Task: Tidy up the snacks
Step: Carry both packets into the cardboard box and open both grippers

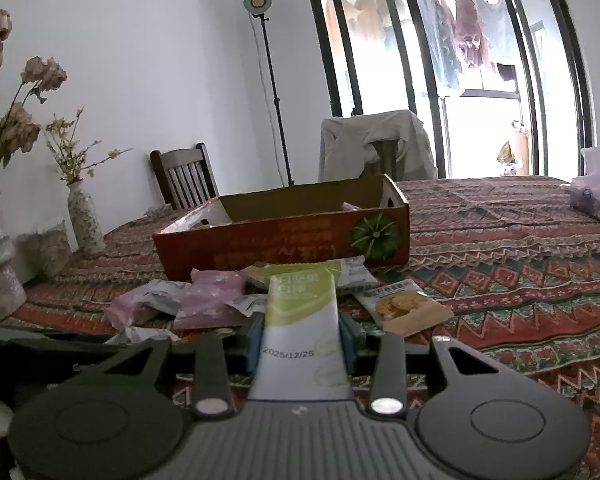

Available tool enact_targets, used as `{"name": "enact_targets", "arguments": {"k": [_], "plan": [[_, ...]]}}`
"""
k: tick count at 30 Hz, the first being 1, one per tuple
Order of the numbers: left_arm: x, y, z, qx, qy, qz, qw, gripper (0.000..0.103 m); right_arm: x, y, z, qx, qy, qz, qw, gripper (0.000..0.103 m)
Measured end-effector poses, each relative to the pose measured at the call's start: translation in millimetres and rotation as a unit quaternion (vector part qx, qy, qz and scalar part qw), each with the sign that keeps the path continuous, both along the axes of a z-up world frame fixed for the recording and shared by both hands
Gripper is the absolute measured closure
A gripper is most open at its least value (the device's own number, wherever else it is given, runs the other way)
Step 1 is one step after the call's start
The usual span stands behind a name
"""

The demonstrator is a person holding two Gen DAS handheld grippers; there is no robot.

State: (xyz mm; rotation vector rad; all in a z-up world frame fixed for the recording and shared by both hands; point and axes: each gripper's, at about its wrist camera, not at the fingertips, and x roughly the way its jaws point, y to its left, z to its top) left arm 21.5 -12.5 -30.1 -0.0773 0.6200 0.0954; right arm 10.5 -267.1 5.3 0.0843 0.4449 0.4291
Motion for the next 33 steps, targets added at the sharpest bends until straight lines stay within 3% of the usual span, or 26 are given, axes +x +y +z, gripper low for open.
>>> {"name": "enact_targets", "arguments": {"k": [16,33], "plan": [[-8.9,5.4,34.1,-0.013,-0.072,-0.022,0.9971,0.044,1.8,5.4,22.4,-0.01,-0.035,-0.016,0.999,0.065],[68.5,12.7,82.5,-0.019,-0.127,-0.04,0.9909,0.044,80.0,20.5,56.6,0.002,-0.076,-0.045,0.996,0.065]]}}
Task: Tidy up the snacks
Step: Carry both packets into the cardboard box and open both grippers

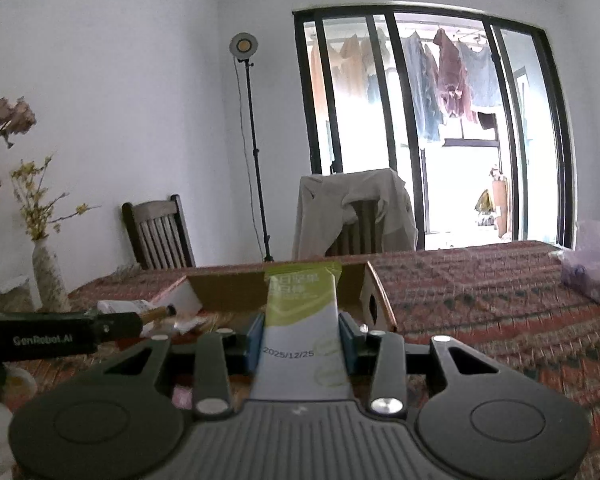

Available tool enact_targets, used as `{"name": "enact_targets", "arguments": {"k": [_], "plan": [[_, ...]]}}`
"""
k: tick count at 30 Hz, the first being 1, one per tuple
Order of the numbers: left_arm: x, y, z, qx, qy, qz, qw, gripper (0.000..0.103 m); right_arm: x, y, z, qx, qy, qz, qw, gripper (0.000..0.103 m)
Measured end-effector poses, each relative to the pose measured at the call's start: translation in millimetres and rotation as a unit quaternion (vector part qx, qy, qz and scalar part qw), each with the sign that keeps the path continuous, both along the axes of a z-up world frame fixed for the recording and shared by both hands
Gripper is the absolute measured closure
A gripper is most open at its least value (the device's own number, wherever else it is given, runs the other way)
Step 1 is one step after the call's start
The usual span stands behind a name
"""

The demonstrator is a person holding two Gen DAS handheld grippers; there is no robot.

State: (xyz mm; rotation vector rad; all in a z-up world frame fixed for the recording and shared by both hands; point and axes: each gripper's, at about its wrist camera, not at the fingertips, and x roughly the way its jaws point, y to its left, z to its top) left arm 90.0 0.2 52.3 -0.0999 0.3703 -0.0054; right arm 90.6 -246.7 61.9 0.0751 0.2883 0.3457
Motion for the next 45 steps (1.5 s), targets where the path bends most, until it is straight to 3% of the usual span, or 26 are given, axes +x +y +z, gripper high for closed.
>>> {"name": "enact_targets", "arguments": {"k": [12,21,31,37,39,42,44,45], "plan": [[79.4,12.5,13.7,-0.012,-0.006,0.014,0.9998,0.044,80.2,26.6,16.5,-0.001,-0.016,0.003,1.0,0.065],[138.1,34.0,1.7,-0.027,0.006,0.064,0.9976,0.044,147.1,44.2,9.9,0.015,0.002,-0.004,1.0,0.065],[150.5,56.1,-22.7,-0.037,0.047,0.076,0.9953,0.044,163.6,49.0,-19.1,0.0,0.046,0.008,0.999,0.065],[147.0,46.3,-29.0,-0.022,0.047,0.066,0.9964,0.044,159.6,48.9,-24.9,-0.008,0.053,0.005,0.999,0.065],[145.4,46.5,-29.8,-0.023,0.045,0.067,0.9965,0.04,159.4,48.4,-25.7,-0.007,0.056,0.002,0.998,0.063],[139.2,48.0,-27.2,-0.031,0.03,0.072,0.9965,0.022,162.4,42.9,-25.7,0.003,0.059,0.0,0.998,0.062],[136.5,48.7,-23.2,-0.034,0.017,0.076,0.9963,0.004,162.1,41.1,-25.2,0.007,0.057,-0.004,0.998,0.048],[134.4,48.9,-21.5,-0.034,0.01,0.081,0.9961,0.0,162.0,40.7,-25.1,0.008,0.055,-0.007,0.998,0.033]]}}
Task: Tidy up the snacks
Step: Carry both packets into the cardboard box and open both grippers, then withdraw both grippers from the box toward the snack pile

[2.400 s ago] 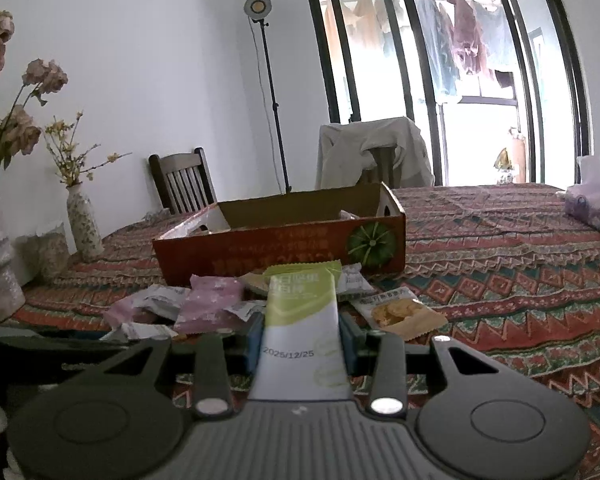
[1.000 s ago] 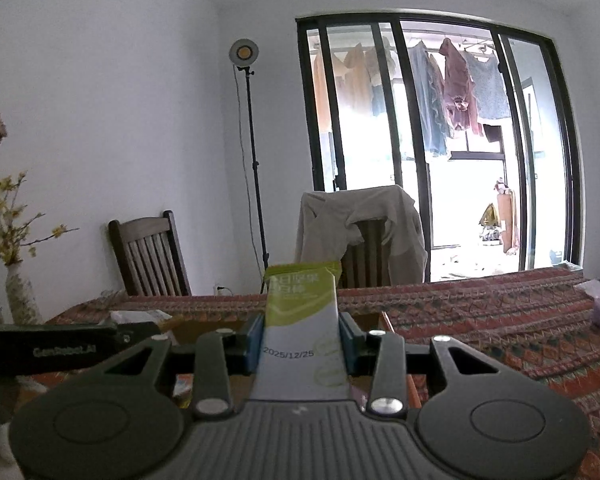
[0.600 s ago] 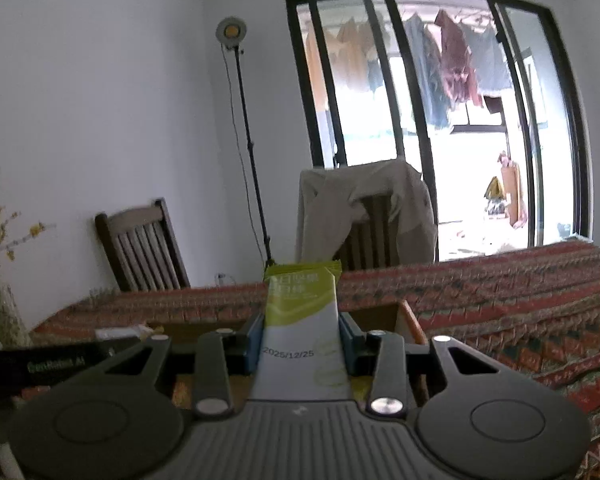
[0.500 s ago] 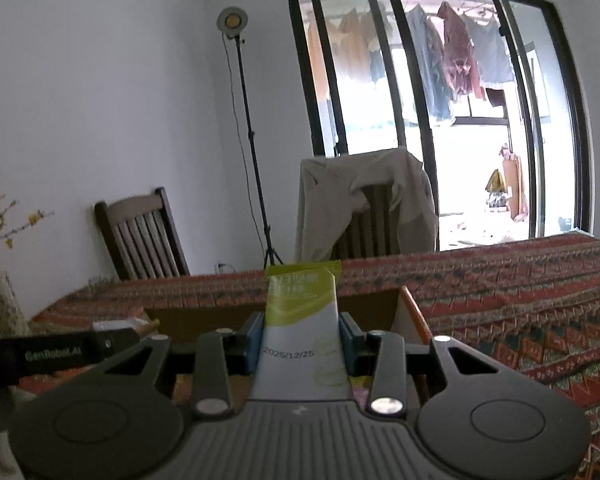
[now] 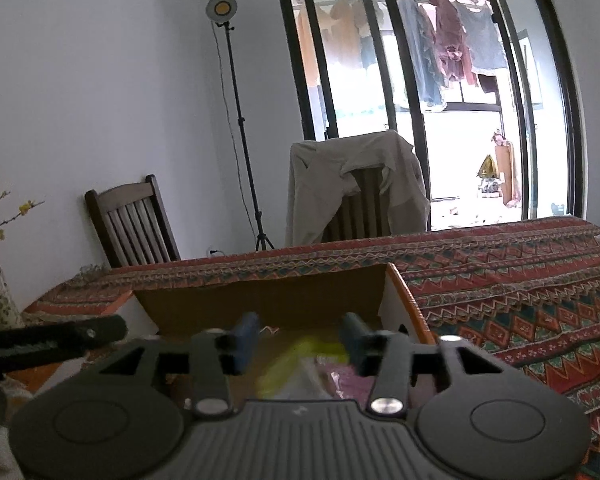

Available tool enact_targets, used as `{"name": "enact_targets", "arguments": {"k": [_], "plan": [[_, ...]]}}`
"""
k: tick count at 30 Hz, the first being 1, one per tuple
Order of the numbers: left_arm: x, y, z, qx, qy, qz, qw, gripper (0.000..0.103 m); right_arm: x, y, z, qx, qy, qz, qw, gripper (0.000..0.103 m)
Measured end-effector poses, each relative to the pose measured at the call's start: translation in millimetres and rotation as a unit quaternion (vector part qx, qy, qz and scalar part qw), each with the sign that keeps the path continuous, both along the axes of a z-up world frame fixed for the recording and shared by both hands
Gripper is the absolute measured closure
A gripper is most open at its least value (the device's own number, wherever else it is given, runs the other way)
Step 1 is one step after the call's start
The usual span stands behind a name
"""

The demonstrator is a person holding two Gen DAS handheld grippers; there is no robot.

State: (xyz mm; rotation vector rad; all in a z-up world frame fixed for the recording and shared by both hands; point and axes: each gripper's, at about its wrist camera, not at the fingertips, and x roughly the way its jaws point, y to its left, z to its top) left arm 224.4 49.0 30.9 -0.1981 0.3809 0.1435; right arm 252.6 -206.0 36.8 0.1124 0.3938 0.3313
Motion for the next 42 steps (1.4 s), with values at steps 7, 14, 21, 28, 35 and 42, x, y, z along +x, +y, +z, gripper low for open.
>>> {"name": "enact_targets", "arguments": {"k": [7,14,21,28,35,42], "plan": [[-3.4,3.7,2.3,-0.013,-0.012,0.008,0.9998,0.0,2.9,-2.7,-3.9,0.003,0.008,-0.009,1.0,0.0],[-3.4,2.4,1.1,-0.008,-0.009,0.006,0.9999,0.0,1.1,-3.2,-4.6,-0.001,0.006,-0.011,1.0,0.0],[-4.9,-0.2,8.3,-0.003,-0.016,0.008,0.9998,0.0,-1.3,-3.0,-1.0,-0.006,-0.007,-0.012,1.0,0.0],[-26.1,-1.6,29.1,-0.006,-0.024,0.01,0.9996,0.0,-10.2,-7.4,14.9,-0.009,-0.018,-0.022,1.0,0.0],[-62.4,-1.3,40.9,-0.005,-0.018,0.007,0.9998,0.0,-52.2,-19.9,38.8,-0.009,-0.033,-0.019,0.999,0.0],[-113.7,-3.5,40.2,-0.005,-0.009,-0.003,0.9999,0.0,-98.5,-35.0,41.3,-0.018,-0.027,-0.019,0.999,0.0]]}}
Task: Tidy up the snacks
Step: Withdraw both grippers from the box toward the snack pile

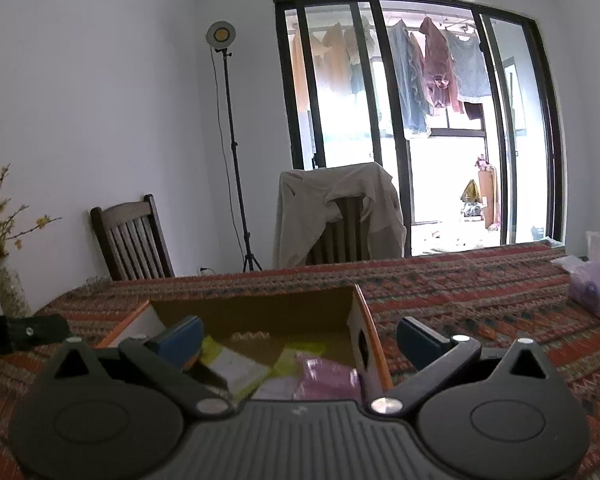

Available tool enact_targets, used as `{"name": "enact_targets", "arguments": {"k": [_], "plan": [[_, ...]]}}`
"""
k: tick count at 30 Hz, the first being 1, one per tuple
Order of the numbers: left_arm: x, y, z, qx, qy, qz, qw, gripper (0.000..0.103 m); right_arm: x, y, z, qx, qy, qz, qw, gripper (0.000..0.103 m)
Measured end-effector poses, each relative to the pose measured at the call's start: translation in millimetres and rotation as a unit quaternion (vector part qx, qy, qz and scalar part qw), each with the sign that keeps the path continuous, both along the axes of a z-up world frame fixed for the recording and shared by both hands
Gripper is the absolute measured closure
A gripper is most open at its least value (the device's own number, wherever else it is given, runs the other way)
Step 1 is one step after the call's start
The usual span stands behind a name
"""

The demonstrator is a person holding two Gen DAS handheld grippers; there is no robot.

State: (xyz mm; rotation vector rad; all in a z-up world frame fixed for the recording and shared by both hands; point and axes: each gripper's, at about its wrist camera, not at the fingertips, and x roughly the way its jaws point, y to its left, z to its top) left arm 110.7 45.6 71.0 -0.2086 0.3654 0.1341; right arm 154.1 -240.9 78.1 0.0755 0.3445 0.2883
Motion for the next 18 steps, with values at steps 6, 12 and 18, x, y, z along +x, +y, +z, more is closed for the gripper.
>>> {"name": "enact_targets", "arguments": {"k": [6,12,18], "plan": [[-30.3,1.9,-10.0,0.002,0.02,-0.006,0.9998,0.0,-29.5,-8.8,-11.7,-0.013,0.028,0.003,1.0,0.0],[-50.1,2.4,-25.2,-0.005,0.035,-0.009,0.9993,0.0,-54.3,-13.9,-25.5,-0.031,0.045,0.017,0.998,0.0],[-64.3,0.2,-44.1,-0.004,0.041,-0.024,0.9989,0.0,-71.1,-24.6,-33.6,-0.038,0.054,0.029,0.997,0.0]]}}
